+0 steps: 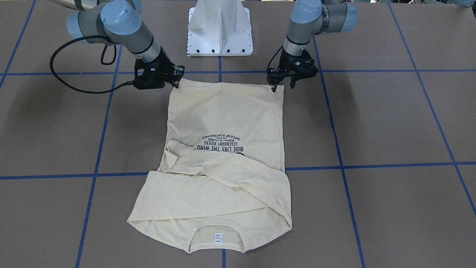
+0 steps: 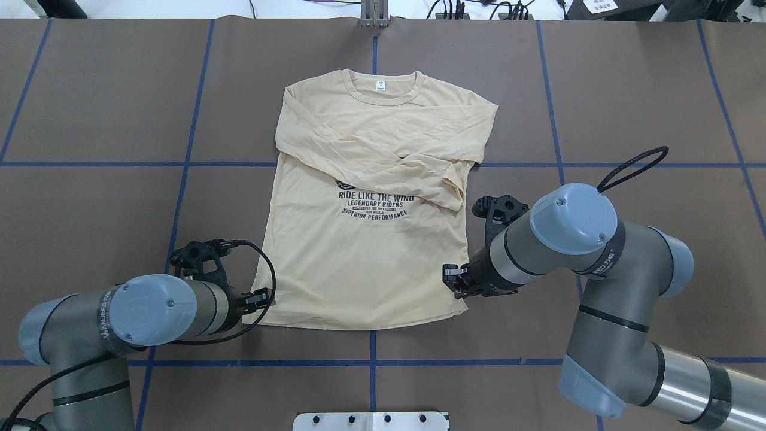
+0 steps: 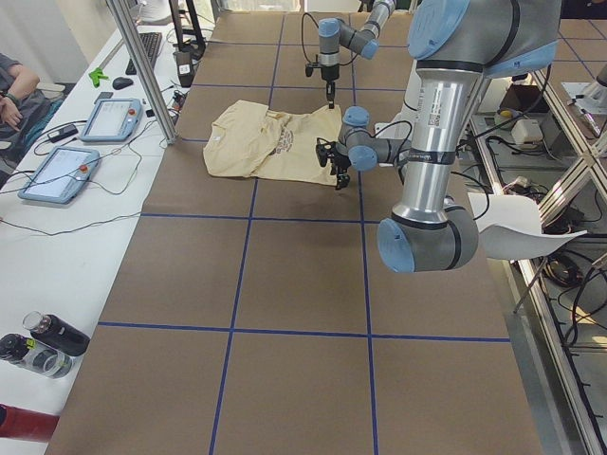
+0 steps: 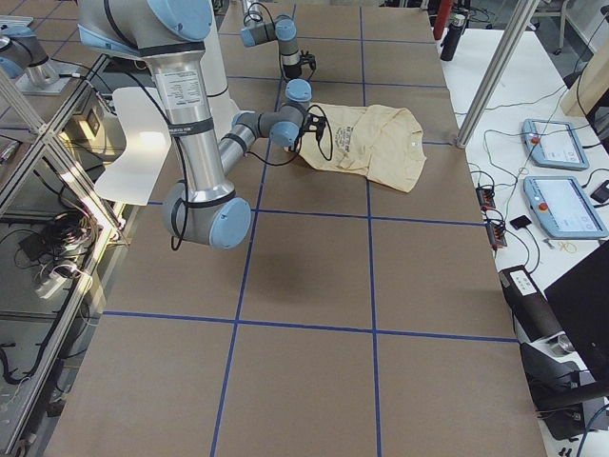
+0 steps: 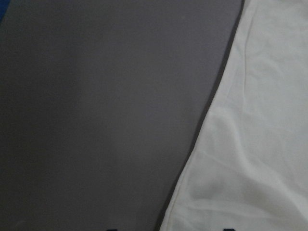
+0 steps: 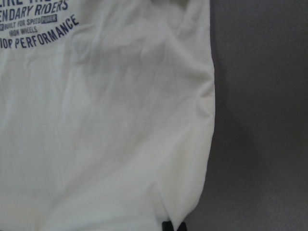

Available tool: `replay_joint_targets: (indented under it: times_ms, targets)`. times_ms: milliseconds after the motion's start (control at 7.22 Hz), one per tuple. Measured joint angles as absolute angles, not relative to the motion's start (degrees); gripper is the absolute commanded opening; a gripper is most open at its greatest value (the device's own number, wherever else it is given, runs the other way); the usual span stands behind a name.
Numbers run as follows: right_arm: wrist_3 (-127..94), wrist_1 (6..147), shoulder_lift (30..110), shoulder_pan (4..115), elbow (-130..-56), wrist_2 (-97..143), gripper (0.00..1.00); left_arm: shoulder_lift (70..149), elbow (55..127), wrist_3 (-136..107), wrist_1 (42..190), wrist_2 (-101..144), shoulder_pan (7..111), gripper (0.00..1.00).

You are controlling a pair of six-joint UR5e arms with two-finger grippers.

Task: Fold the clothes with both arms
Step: 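Hold the hem corners with both grippers and lift them slightly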

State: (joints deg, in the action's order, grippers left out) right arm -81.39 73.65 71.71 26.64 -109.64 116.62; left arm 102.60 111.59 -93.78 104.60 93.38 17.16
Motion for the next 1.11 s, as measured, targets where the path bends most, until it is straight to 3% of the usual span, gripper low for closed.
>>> replay_joint_targets:
  times_ms: [415, 969, 1108]
  targets:
    - [-81.39, 73.69, 71.93, 26.87, -110.48, 116.71, 0.0, 102.72, 111.24, -93.78, 104.57, 93.42, 16.68, 0.64]
    - [-81.39, 73.68, 72.08, 26.89, -110.56, 116.72, 0.0, 103.26, 110.88, -93.78, 104.44, 93.53, 16.35, 0.35]
    - [-81.38, 73.71, 72.12, 26.89, -110.57, 116.72, 0.0, 103.37, 110.85, -93.78, 104.42, 93.57, 16.35, 0.19]
